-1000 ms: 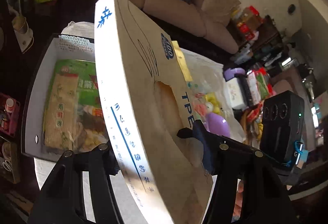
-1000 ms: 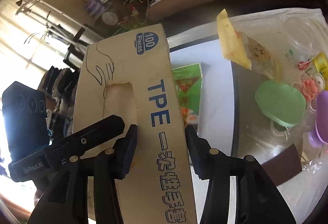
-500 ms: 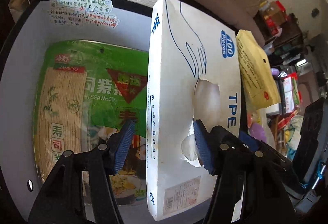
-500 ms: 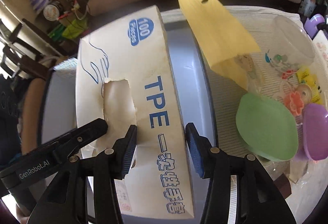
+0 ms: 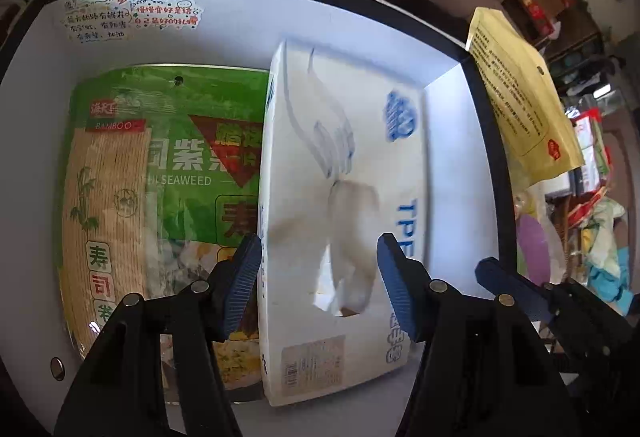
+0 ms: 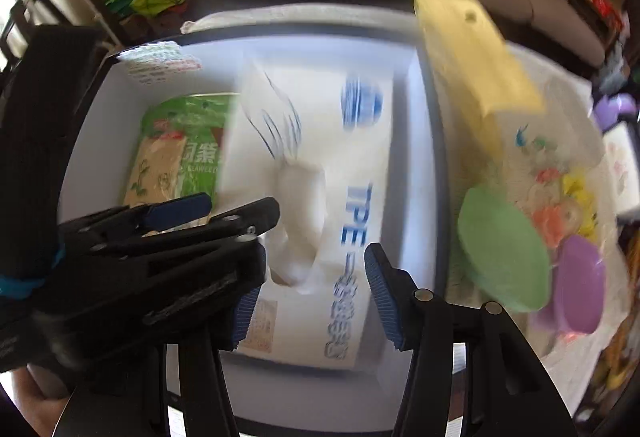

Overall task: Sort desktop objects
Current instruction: 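Lower the glove box into the open box beside the seaweed package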

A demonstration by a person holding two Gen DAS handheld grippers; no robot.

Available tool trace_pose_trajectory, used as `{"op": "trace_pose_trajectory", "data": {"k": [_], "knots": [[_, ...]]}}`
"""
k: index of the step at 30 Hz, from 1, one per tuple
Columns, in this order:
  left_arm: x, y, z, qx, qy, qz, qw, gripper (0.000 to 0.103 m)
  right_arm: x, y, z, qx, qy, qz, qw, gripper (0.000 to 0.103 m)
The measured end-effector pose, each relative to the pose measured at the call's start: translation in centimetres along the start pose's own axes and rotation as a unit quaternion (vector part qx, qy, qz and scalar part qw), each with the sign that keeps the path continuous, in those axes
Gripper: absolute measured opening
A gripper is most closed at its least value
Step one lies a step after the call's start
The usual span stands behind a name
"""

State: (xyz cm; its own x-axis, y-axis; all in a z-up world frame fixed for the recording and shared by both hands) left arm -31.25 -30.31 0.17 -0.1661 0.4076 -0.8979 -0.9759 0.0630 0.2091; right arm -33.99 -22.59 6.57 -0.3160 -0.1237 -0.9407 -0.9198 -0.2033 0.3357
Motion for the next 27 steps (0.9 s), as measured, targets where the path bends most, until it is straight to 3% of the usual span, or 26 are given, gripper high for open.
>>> {"op": "trace_pose_trajectory", "data": {"k": [2,3,8,14,19,27], "knots": [[-0.3,0.4,-0.6,-0.009,0.006,0.009,0.9999,0.077,-1.5,0.2,0.0,-0.018,-0.003,0.015,1.000,0.056],[-0.2,0.7,-0.8,-0.014,0.003,0.008,0.9999,0.080,-2.3,0.2,0.2,-0.024,0.002,0.022,0.999,0.057],[1.2,1.0,-1.8,-0.009,0.042,-0.008,0.9990,0.078,-5.9,-0.2,0.8,-0.075,0.005,0.067,0.995,0.058],[3.6,0.5,-1.9,-0.034,0.007,-0.056,0.9978,0.079,-10.1,-2.8,1.1,-0.107,0.049,0.103,0.988,0.060],[5.6,0.3,-1.0,-0.028,0.023,-0.106,0.9937,0.080,-13.5,-6.1,1.8,-0.101,0.107,0.114,0.983,0.062],[7.8,0.1,1.2,-0.010,0.021,-0.138,0.9901,0.086,-17.2,-9.7,5.8,-0.087,0.117,0.135,0.980,0.063]]}}
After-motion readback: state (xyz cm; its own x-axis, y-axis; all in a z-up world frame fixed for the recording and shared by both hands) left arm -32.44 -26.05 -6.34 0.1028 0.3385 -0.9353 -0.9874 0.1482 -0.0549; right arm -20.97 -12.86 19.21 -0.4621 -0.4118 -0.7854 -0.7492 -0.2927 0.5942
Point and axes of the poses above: each gripper's, at about its wrist camera, not at the fingertips, and x roughly the way its jaws point, z to its right, y to its top, the point moved 6 cm from there along x, roughly the way its jaws point, and after that the axes turned 2 degrees about y, right-handed, at the moved point
